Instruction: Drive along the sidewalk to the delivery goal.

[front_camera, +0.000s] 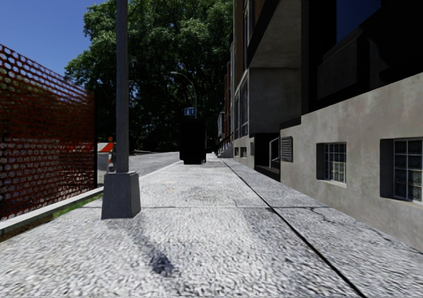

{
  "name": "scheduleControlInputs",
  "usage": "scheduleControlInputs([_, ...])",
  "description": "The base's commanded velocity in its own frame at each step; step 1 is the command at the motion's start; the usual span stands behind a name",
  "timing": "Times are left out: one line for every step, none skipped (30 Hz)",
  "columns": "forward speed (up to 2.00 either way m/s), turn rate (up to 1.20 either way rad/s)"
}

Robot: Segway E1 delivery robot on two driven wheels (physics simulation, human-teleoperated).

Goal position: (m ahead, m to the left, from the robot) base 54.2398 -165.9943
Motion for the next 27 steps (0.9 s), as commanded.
scheduleControlInputs([2.00,0.00])
scheduleControlInputs([2.00,0.00])
scheduleControlInputs([2.00,0.00])
scheduleControlInputs([2.00,0.00])
scheduleControlInputs([2.00,0.00])
scheduleControlInputs([2.00,0.00])
scheduleControlInputs([2.00,-0.04])
scheduleControlInputs([2.00,-0.07])
scheduleControlInputs([2.00,-0.07])
scheduleControlInputs([2.00,-0.24])
scheduleControlInputs([2.00,-0.38])
scheduleControlInputs([2.00,-0.38])
scheduleControlInputs([2.00,-0.49])
scheduleControlInputs([2.00,-0.51])
scheduleControlInputs([2.00,-0.45])
scheduleControlInputs([2.00,-0.45])
scheduleControlInputs([2.00,-0.30])
scheduleControlInputs([2.00,-0.25])
scheduleControlInputs([2.00,-0.25])
scheduleControlInputs([2.00,-0.24])
scheduleControlInputs([2.00,-0.11])
scheduleControlInputs([2.00,0.00])
scheduleControlInputs([2.00,0.00])
scheduleControlInputs([2.00,0.00])
scheduleControlInputs([2.00,0.00])
scheduleControlInputs([2.00,0.00])
scheduleControlInputs([2.00,0.00])
